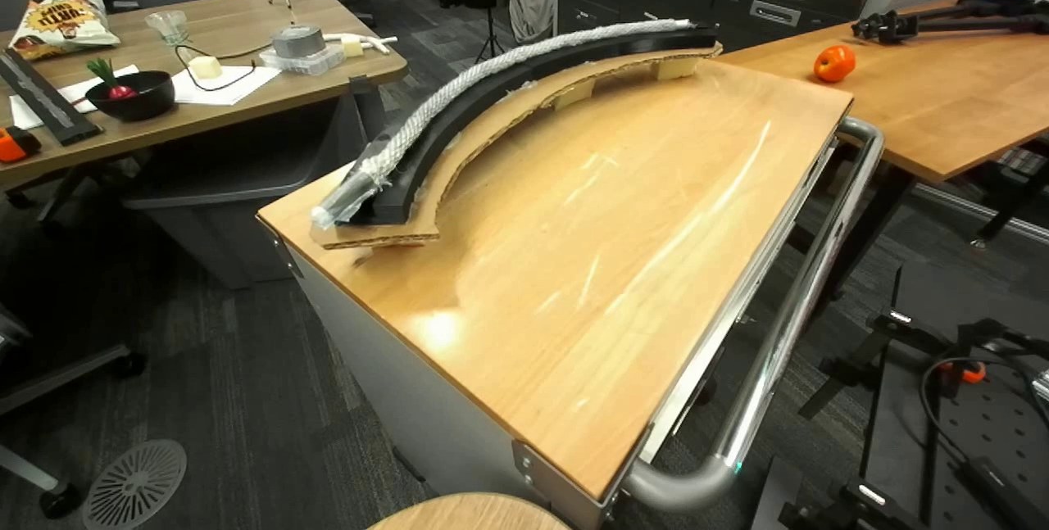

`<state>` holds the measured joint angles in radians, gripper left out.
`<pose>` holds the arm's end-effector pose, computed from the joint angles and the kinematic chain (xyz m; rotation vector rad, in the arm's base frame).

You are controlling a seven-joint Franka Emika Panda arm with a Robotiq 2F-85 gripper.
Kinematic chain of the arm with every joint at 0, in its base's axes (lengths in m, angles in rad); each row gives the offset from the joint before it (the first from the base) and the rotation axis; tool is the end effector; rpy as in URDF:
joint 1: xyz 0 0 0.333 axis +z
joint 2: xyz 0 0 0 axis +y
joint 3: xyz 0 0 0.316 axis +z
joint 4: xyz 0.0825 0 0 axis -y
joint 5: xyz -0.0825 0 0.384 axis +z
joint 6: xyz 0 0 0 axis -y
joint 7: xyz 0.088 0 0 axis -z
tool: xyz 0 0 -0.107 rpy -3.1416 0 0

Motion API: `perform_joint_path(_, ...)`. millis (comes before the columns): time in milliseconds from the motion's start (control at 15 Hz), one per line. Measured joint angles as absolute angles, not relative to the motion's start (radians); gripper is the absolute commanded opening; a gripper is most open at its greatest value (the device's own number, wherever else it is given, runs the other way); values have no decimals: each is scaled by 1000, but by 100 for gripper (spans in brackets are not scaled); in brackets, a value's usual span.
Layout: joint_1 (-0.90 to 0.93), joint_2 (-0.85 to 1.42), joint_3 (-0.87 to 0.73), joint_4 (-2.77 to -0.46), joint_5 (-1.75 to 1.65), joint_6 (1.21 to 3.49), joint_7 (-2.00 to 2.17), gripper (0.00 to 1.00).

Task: Place the white rope on the table

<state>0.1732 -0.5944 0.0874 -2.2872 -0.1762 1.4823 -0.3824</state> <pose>0.3387 0.0754 0.5550 2.7713 0.8969 -0.3330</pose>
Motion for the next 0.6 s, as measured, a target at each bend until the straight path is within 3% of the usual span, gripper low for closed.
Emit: perform_joint_path(600,260,-516,112,-2217,-98,1487,-469,100)
